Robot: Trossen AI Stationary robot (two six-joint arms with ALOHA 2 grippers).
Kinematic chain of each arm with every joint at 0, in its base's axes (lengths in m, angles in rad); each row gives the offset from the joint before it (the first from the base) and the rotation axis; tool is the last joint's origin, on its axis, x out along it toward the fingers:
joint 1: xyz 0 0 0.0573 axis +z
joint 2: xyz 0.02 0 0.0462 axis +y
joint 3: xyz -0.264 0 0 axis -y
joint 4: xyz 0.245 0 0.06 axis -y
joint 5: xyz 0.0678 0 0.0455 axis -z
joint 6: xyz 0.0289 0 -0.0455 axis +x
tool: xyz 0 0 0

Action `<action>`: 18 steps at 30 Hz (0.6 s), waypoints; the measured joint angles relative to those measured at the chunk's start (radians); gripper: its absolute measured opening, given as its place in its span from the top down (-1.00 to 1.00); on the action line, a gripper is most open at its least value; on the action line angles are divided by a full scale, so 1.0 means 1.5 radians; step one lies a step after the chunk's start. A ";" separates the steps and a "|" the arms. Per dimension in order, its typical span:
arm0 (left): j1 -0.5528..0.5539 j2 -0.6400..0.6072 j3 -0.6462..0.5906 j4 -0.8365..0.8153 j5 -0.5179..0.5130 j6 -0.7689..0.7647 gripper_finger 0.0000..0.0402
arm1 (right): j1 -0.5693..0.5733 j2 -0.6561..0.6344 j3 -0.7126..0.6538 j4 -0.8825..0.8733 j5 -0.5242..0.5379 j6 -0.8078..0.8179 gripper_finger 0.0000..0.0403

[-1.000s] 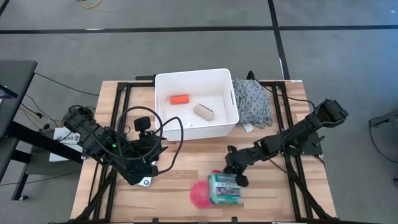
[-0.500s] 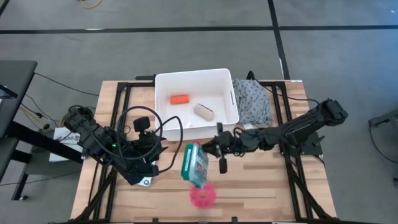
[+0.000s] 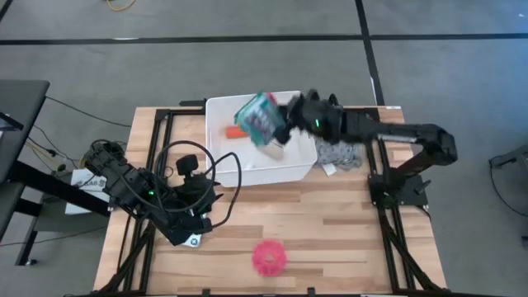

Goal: Pick & place medical supplies in basket/bin
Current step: Put the first aid kit into the white bin

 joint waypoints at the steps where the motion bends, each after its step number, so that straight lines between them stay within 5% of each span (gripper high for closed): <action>1: 0.000 0.000 0.000 0.000 -0.001 0.003 0.42 | -0.034 0.004 0.000 -0.024 -0.039 0.026 0.97; 4: 0.000 0.000 0.000 0.000 -0.013 0.011 0.42 | -0.112 0.051 0.002 -0.067 -0.137 0.085 0.98; 8: 0.000 0.000 0.000 0.000 -0.018 0.012 0.42 | -0.161 0.145 -0.001 -0.111 -0.184 0.100 0.98; 18: 0.000 0.000 0.000 0.000 -0.018 0.029 0.42 | -0.184 0.308 0.056 -0.143 -0.293 0.084 0.94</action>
